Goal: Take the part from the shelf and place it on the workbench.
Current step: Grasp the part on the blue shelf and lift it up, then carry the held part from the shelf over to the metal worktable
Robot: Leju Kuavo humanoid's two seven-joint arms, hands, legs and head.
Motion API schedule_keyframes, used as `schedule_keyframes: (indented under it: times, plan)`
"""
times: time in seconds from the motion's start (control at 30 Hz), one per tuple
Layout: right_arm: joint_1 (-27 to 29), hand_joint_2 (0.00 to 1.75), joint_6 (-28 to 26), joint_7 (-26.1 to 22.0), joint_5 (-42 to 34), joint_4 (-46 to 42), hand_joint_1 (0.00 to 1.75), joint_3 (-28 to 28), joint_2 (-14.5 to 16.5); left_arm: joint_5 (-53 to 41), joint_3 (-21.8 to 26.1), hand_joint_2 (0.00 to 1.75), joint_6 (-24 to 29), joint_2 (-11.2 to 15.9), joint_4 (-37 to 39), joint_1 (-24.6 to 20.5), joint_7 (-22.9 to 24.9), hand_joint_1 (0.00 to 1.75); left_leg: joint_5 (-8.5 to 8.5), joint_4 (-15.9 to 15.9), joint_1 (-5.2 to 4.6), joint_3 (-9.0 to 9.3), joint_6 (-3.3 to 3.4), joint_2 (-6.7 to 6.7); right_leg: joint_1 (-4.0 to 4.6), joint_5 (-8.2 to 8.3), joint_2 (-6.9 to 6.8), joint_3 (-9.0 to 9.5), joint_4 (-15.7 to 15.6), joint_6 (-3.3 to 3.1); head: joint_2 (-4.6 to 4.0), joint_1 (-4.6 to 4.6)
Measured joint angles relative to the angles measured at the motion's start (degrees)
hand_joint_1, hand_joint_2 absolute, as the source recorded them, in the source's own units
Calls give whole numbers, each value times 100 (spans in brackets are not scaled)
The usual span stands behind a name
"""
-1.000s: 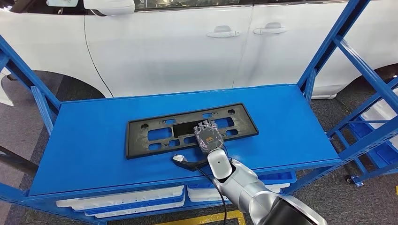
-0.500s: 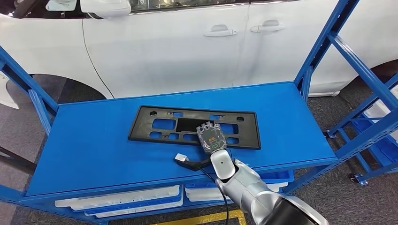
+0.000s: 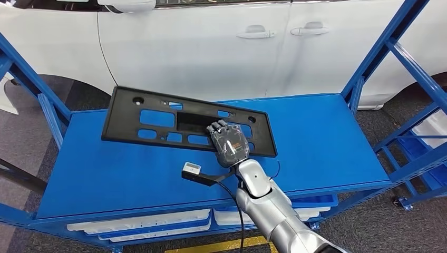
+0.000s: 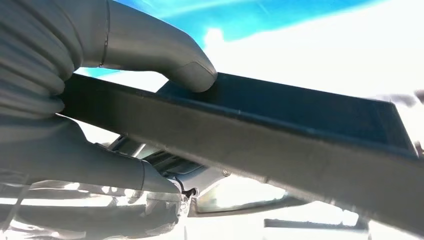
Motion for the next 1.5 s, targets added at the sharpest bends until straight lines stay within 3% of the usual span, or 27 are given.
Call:
schedule_keyframes:
  times: [0.03, 0.07, 0.13, 0.2, 0.27, 0.33, 0.37, 0.43, 0.5, 0.53, 0.57, 0.6, 0.63, 0.7, 0.73, 0.87, 0.93, 1.0, 1.03, 1.07, 1.1, 1.17, 1.23, 1.33, 1.37, 1.43, 1.5]
  plan:
    - [103, 175, 10, -475, -587, -250, 175, -187, 16, 30, 3, 175, -2, 0, 0, 2, -82, 0, -8, 1, 0, 8, 1, -12, -1, 51, 0, -67, 81, -3, 1, 0]
    - [211, 175, 47, -968, -1365, -522, 175, -350, 23, 66, 8, 175, -2, -1, 0, 2, -173, 0, -19, 2, -1, 22, -2, -29, -1, 208, 0, -23, -74, -15, 1, 1]
    - [420, 175, 196, -1761, -3169, -1138, 175, -527, -8, 137, 21, 175, 9, -7, 0, 3, -316, 0, -49, 0, -4, 61, -23, -61, 14, 670, 0, 315, -892, -80, 0, 2]
    - [605, 175, 506, -2235, -4802, -1838, 175, -583, -88, 201, 39, 175, 19, -13, 0, 7, -427, 0, -81, 2, -23, 79, -68, -76, 51, 903, 1, 590, -1541, -151, 0, -2]
    - [818, 175, 1109, -2501, -6119, -2528, 175, -630, -221, 256, 66, 175, 8, -15, 1, 15, -546, 0, -101, -13, -32, 85, -132, -71, 79, 891, 9, 640, -1668, -195, 1, -4]
    - [1061, 175, 2112, -2605, -7393, -3140, 175, -662, -414, 281, 97, 175, -64, -13, 1, 21, -596, 0, -152, -6, -36, 93, -192, -51, 45, 900, 14, 673, -1724, -243, 0, -6]
    - [1190, 175, 2676, -2665, -7936, -3399, 175, -678, -518, 281, 110, 175, -120, -10, 1, 21, -597, 0, -241, 102, -40, 56, -209, -36, 26, 906, 9, 702, -1761, -270, 0, -16]
    - [1485, 175, 3673, -2906, -8622, -3872, 175, -726, -713, 283, 132, 175, -221, -5, 1, 27, -603, 0, -580, 701, -37, -203, -229, -3, 17, 900, -13, 752, -1803, -314, -1, -31]
    - [1745, 175, 4292, -3122, -8802, -4220, 175, -763, -841, 288, 150, 175, -240, -5, 2, 46, -589, 0, -894, 1496, -31, -584, -247, 11, 36, 879, -28, 770, -1795, -341, -1, -36]
    - [1838, 175, 4492, -3163, -8811, -4340, 175, -767, -883, 289, 157, 175, -226, -4, 2, 58, -561, 0, -913, 1694, -30, -689, -250, 12, 47, 868, -21, 778, -1788, -348, -1, -37]
    - [1911, 175, 4643, -3178, -8779, -4440, 175, -763, -917, 290, 161, 175, -205, -4, 2, 66, -526, 0, -811, 1656, -31, -683, -244, 12, 57, 854, -7, 790, -1776, -353, 0, -37]
    - [1976, 175, 4770, -3184, -8691, -4533, 175, -742, -946, 290, 163, 175, -182, -2, 2, 68, -487, 0, -608, 1371, -32, -561, -225, 13, 68, 833, 7, 805, -1757, -354, 0, -38]
    - [2035, 175, 4867, -3191, -8557, -4614, 175, -704, -968, 291, 165, 175, -155, 3, 2, 66, -451, 0, -376, 944, -39, -372, -191, 16, 77, 804, 20, 818, -1735, -351, 0, -38]
    - [2117, 175, 4999, -3218, -8247, -4732, 175, -582, -1000, 290, 168, 175, -109, 17, 2, 52, -392, 0, -114, 243, -61, -61, -134, 24, 111, 748, 34, 809, -1662, -319, -1, -34]
    - [2145, 175, 5032, -3230, -8140, -4769, 175, -518, -1010, 290, 168, 175, -95, 21, 2, 45, -376, 0, -92, 104, -72, -4, -116, 23, 117, 732, 37, 793, -1636, -297, -1, -34]
    - [2224, 175, 5053, -3246, -8029, -4881, 175, -374, -1042, 287, 171, 175, -79, 2, 4, 49, -353, 0, -61, 31, -33, 13, -50, 9, 114, 636, 30, 748, -1522, -190, 0, -21]
    - [2225, 175, 5122, -3261, -7980, -4912, 175, -330, -1069, 287, 172, 175, -32, -7, 5, 43, -308, 0, -26, 11, -10, 17, -13, 26, 74, 304, 31, 541, -1024, -104, -1, -1]
    - [2236, 175, 5250, -3277, -7865, -4917, 175, -230, -1109, 283, 174, 175, 52, -7, 4, 39, -198, 0, -13, 21, -7, -6, -6, 38, 10, -79, 30, 199, -245, -31, -1, 11]
    - [2246, 175, 5302, -3283, -7795, -4913, 175, -159, -1129, 279, 177, 175, 98, -7, 5, 41, -119, 0, -10, 30, -2, -19, -10, 41, -23, -143, 29, 101, -9, -2, 0, 10]
    - [2253, 175, 5337, -3286, -7740, -4911, 175, -84, -1146, 275, 182, 175, 143, -7, 5, 44, -33, 0, -8, 39, 9, -30, -17, 41, -55, -95, 27, 106, 18, 26, 0, 10]
    - [2256, 175, 5355, -3287, -7707, -4910, 175, -7, -1161, 270, 187, 175, 181, -8, 6, 47, 69, 0, -8, 50, 24, -36, -31, 38, -86, 53, 25, 224, -187, 51, 0, 10]
    - [2241, 175, 5378, -3287, -7723, -4929, 175, 123, -1194, 251, 197, 175, 243, -10, 7, 50, 328, 0, -11, 77, 48, -47, -89, 18, -129, 420, 25, 655, -1000, 87, 0, 15]
    - [2215, 175, 5444, -3287, -7784, -4966, 175, 219, -1235, 213, 201, 175, 299, -11, 7, 58, 610, 0, 9, 94, 43, -75, -184, -2, -122, 589, 51, 886, -1513, 46, -1, 14]
    - [2204, 175, 5553, -3287, -7844, -5011, 175, 310, -1287, 160, 202, 175, 361, -11, 7, 88, 872, 0, 58, 72, 53, -111, -317, -4, -85, 657, 66, 829, -1566, -103, 0, 8]
    - [2208, 175, 5586, -3287, -7861, -5031, 175, 332, -1299, 142, 202, 175, 371, -11, 7, 97, 938, 0, -5, 112, 64, -133, -342, 3, -85, 695, 56, 807, -1584, -159, 1, 7]
    - [2230, 175, 5653, -3287, -7896, -5089, 175, 367, -1312, 102, 201, 175, 374, -12, 7, 110, 1040, 0, -384, 519, 73, -273, -354, 17, -81, 779, 24, 745, -1620, -262, 0, -4]
    - [2271, 175, 5724, -3287, -7914, -5130, 175, 383, -1320, 69, 201, 175, 358, -12, 7, 124, 1094, 0, -873, 1257, 59, -487, -342, 21, -32, 856, 5, 650, -1620, -315, 0, -9]
